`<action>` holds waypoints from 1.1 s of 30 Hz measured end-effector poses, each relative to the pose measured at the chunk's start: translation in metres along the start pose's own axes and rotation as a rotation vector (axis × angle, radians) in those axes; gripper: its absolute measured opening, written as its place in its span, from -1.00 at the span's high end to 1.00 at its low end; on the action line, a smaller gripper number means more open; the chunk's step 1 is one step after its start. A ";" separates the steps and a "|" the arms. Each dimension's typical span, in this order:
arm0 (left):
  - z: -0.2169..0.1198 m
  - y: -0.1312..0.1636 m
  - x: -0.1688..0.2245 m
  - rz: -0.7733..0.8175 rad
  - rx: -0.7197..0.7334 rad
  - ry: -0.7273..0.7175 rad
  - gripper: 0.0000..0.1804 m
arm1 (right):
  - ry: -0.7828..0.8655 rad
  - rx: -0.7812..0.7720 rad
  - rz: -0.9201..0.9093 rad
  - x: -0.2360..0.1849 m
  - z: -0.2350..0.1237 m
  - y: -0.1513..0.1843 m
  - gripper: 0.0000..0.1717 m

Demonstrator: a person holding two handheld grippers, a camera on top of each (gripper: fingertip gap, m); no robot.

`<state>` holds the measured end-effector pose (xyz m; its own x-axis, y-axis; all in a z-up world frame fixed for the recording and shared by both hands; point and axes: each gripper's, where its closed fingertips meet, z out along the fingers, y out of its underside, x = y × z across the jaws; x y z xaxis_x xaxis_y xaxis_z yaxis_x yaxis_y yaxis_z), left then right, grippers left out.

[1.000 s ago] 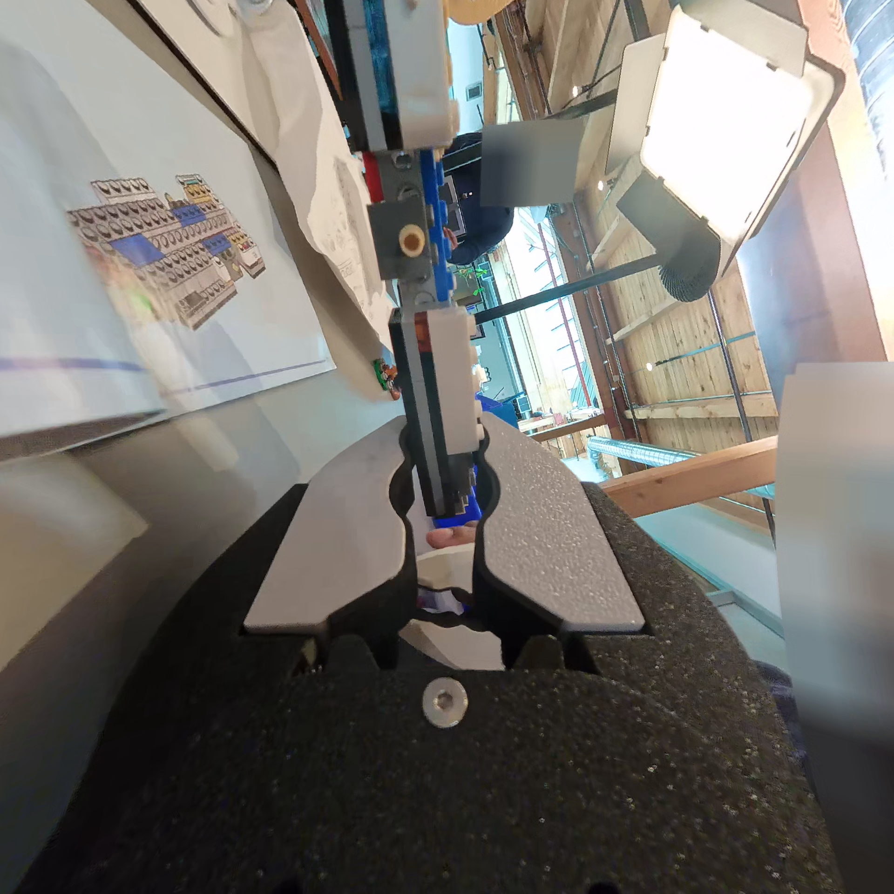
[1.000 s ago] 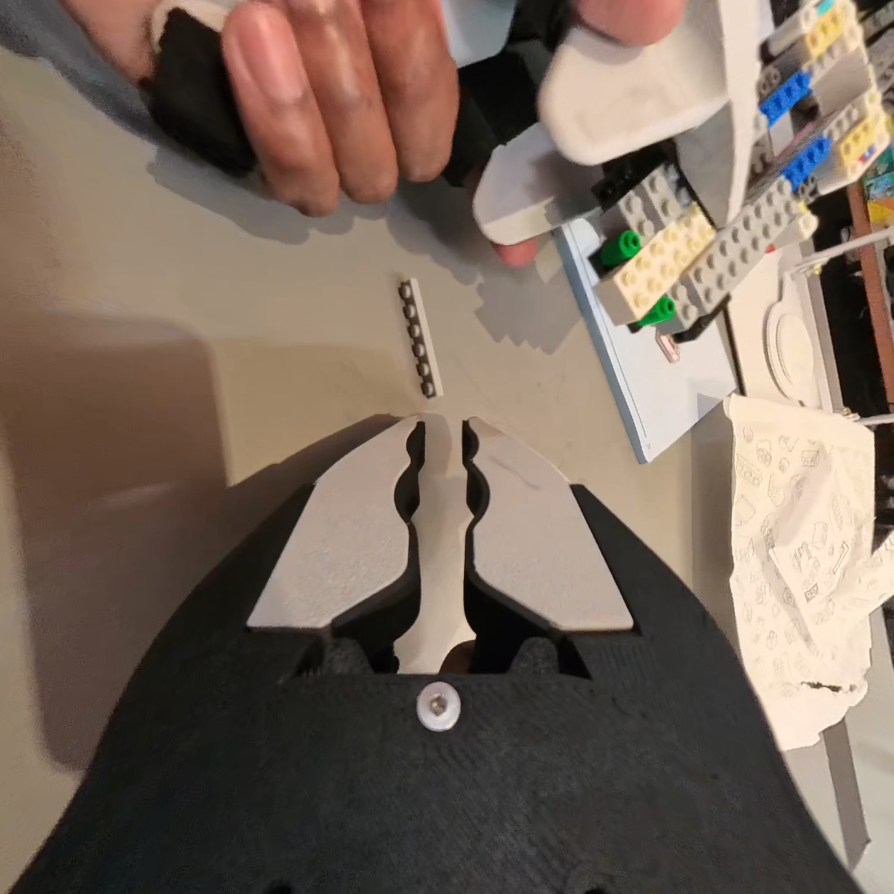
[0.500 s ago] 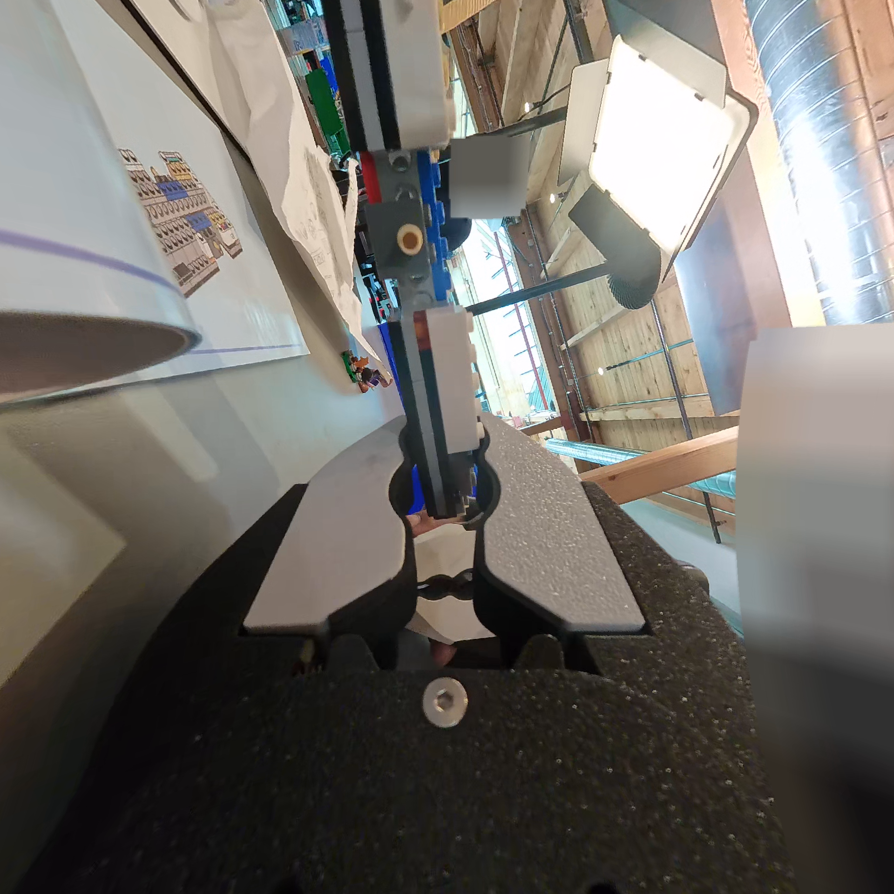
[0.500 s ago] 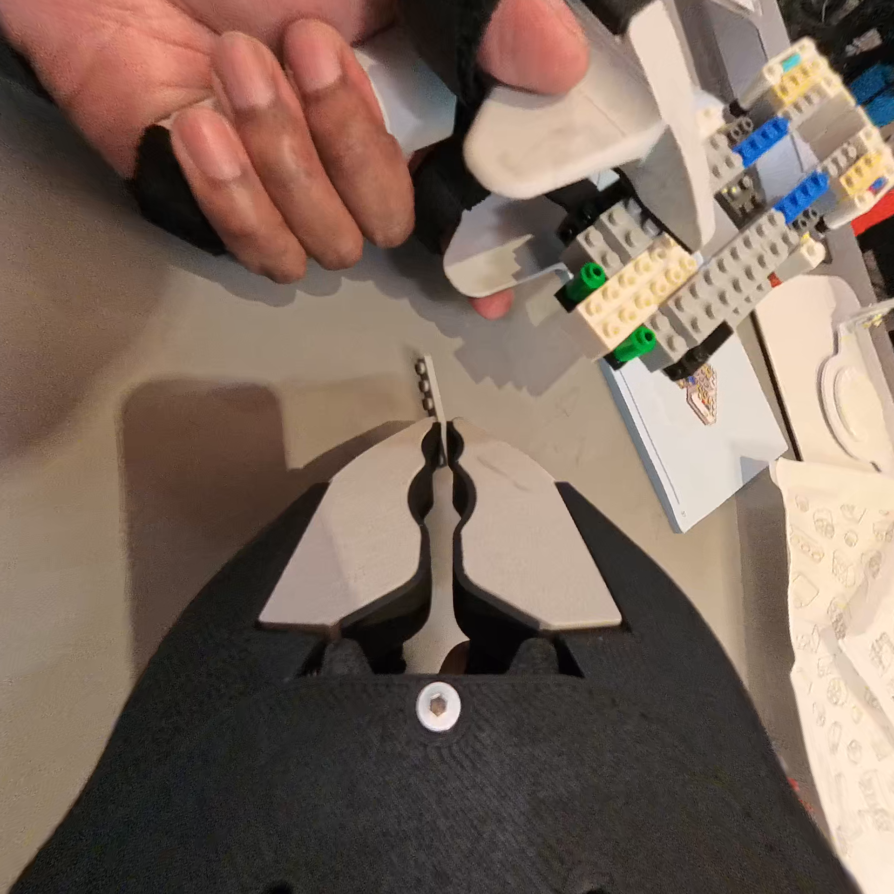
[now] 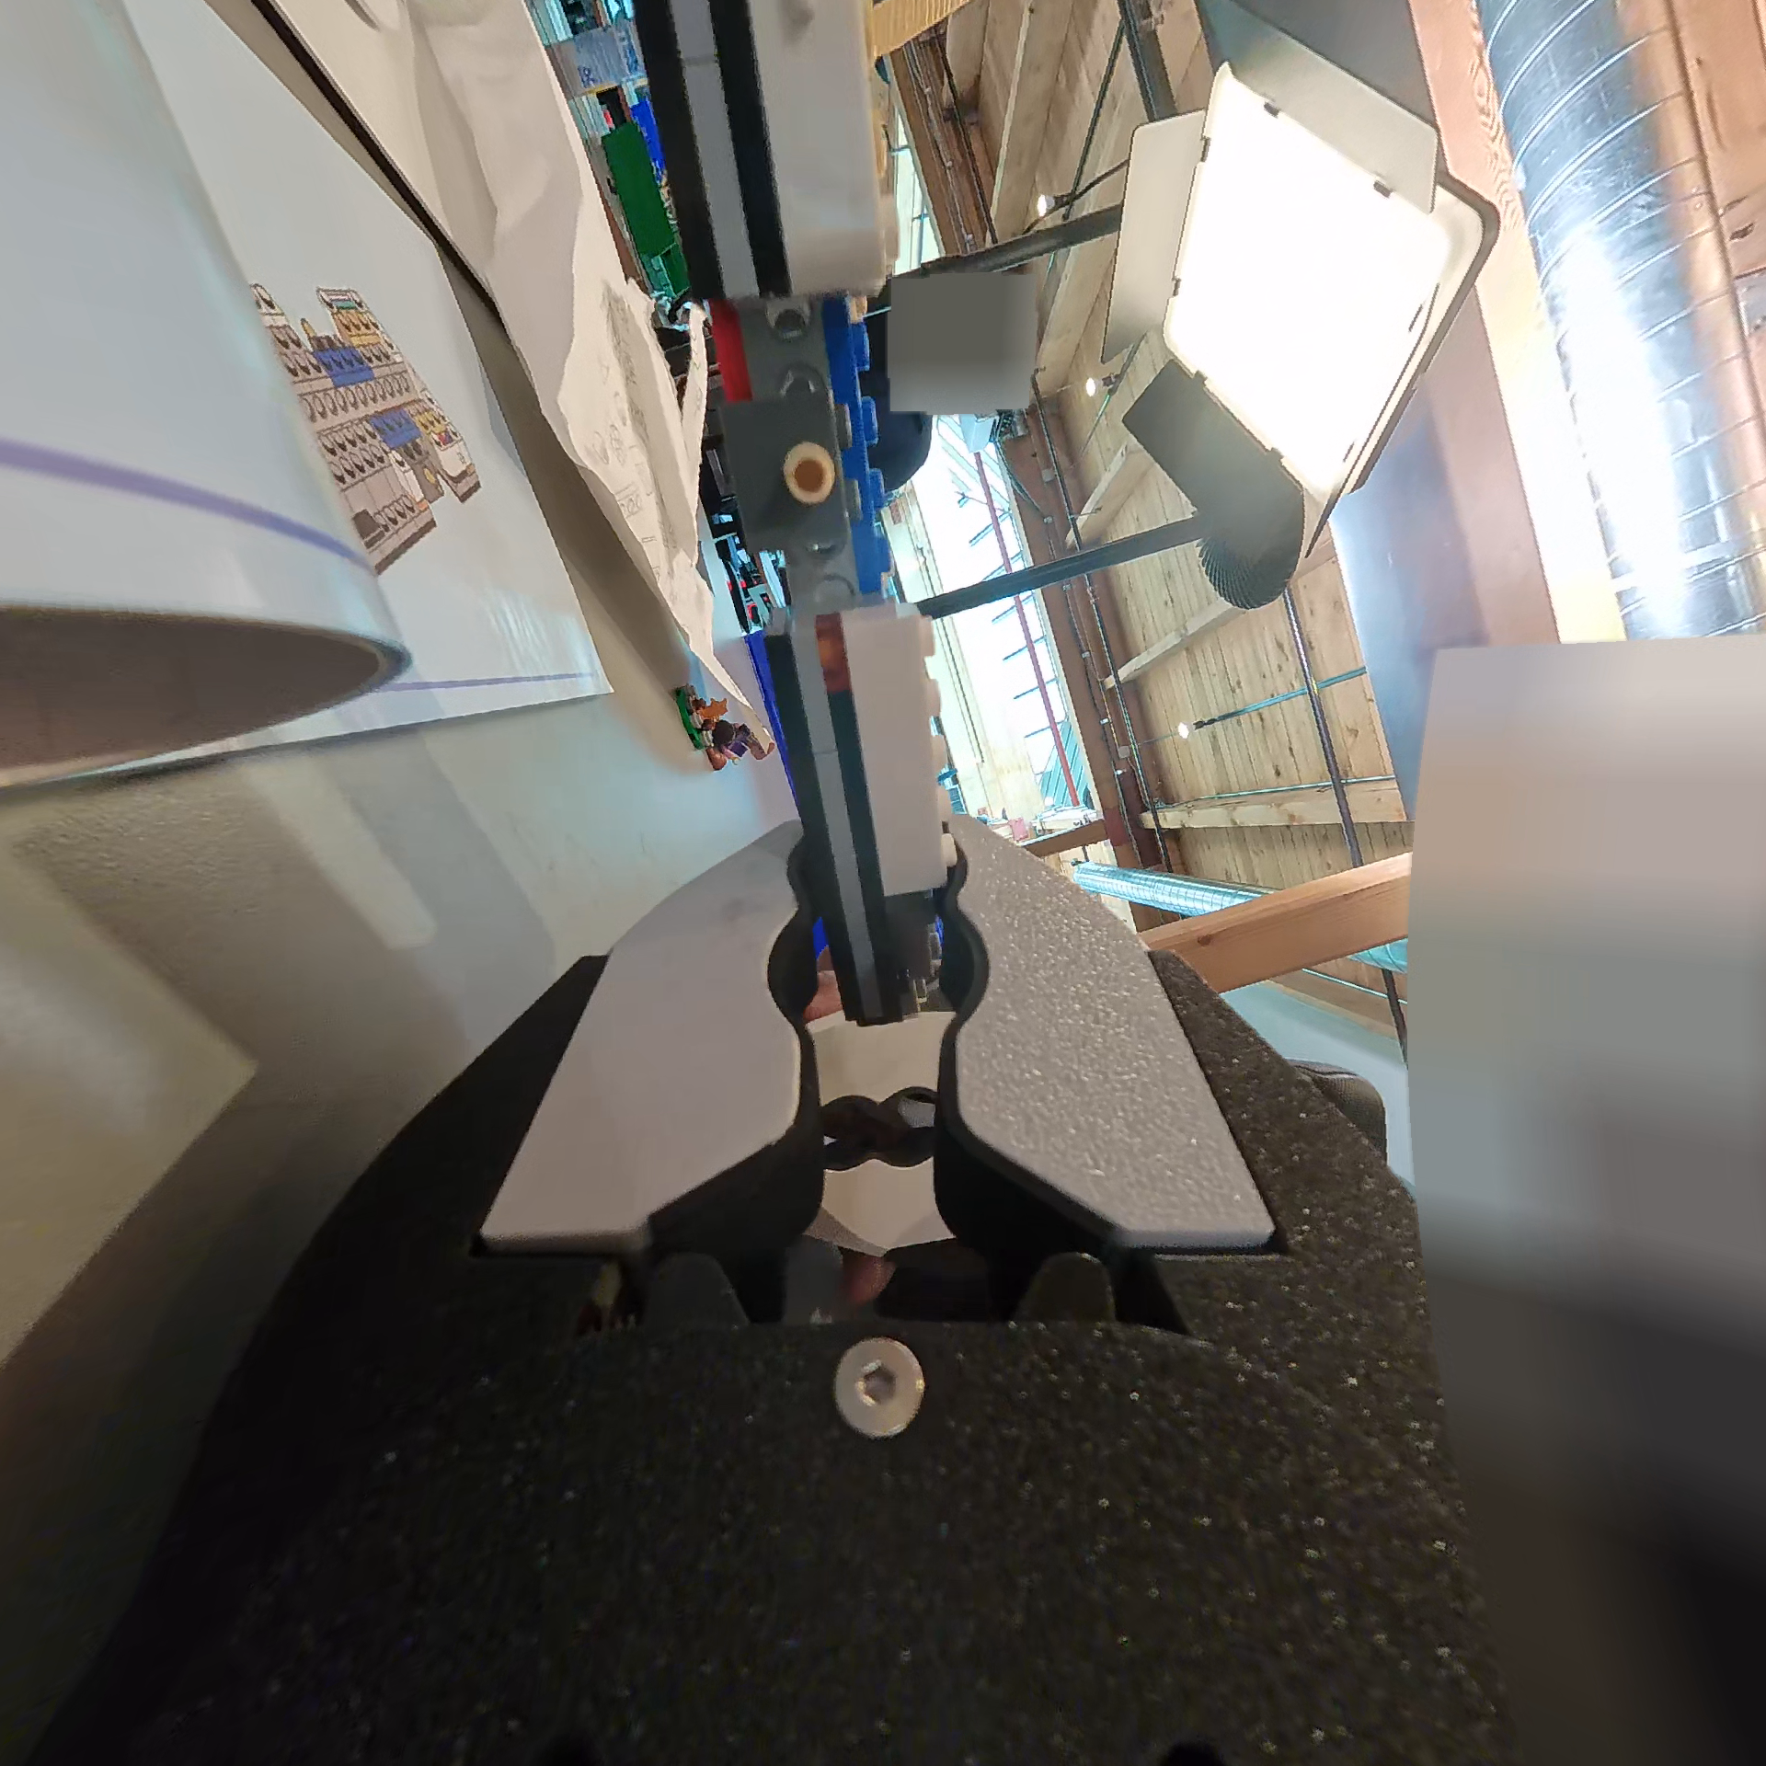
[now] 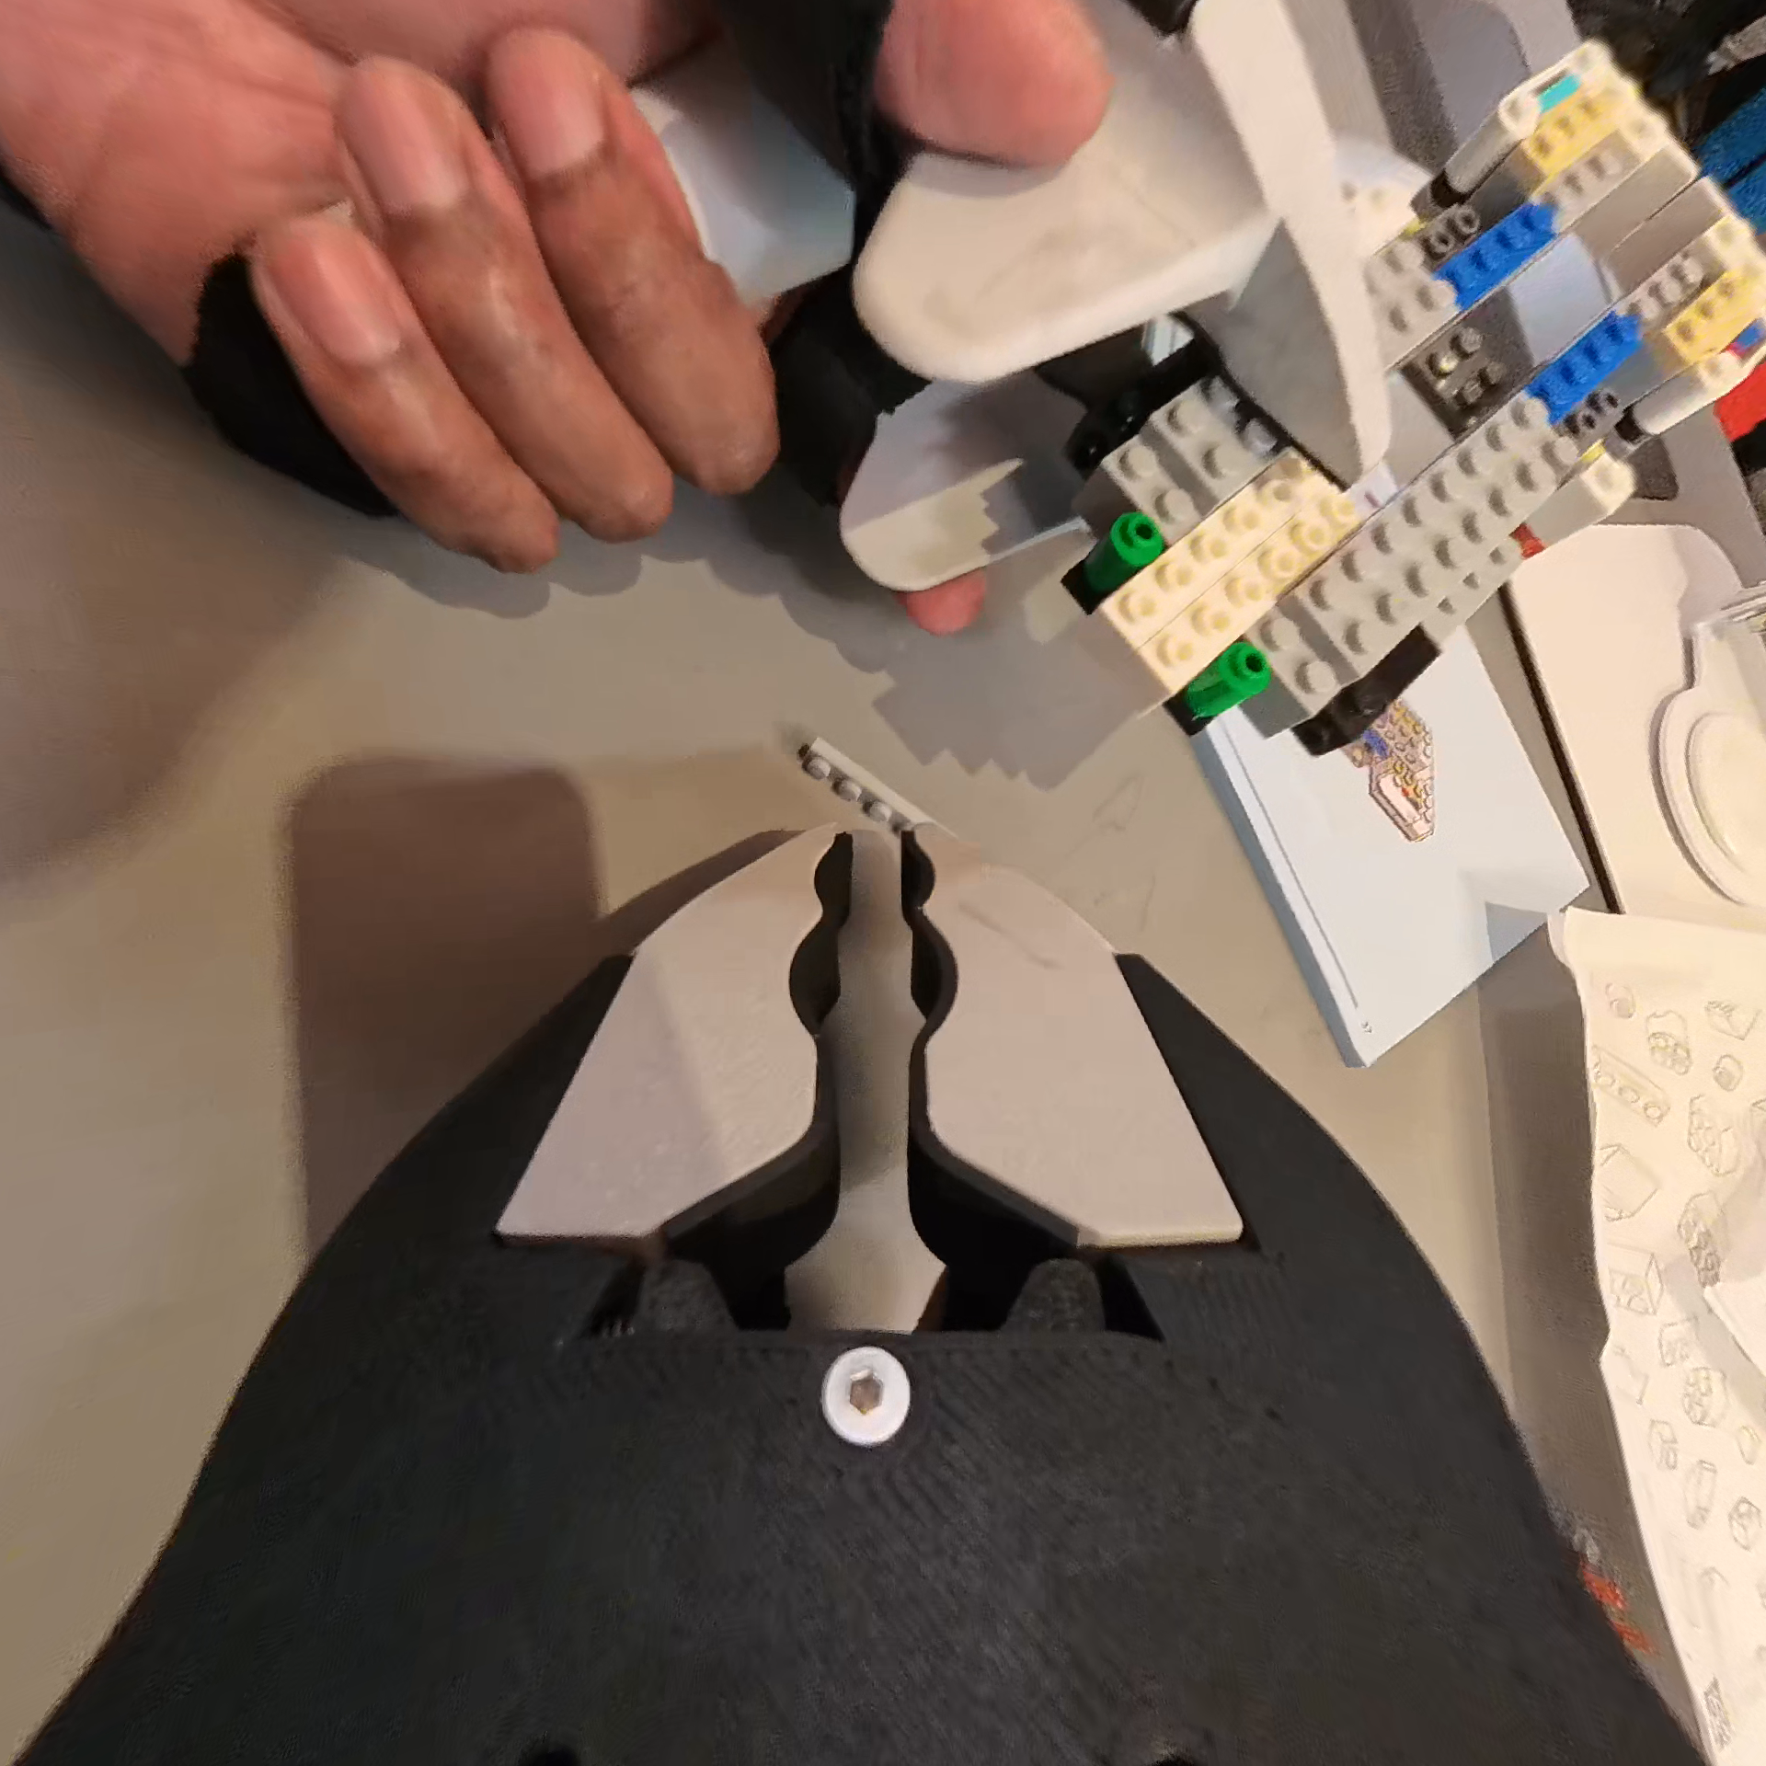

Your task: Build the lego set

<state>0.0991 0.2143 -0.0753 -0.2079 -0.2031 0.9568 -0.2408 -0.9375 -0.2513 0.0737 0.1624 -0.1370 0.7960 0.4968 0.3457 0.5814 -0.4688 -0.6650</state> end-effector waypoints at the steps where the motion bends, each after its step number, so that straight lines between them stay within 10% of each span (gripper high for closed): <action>1: 0.000 0.000 0.000 0.003 0.000 0.000 0.77 | 0.001 0.006 -0.004 0.001 0.001 -0.002 0.87; 33: -0.007 0.004 -0.002 0.012 -0.027 -0.043 0.77 | -0.155 -0.077 0.059 -0.005 0.010 0.010 0.91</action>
<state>0.0922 0.2124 -0.0789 -0.1696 -0.2267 0.9591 -0.2646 -0.9270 -0.2659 0.0739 0.1627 -0.1518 0.7971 0.5707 0.1973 0.5503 -0.5520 -0.6264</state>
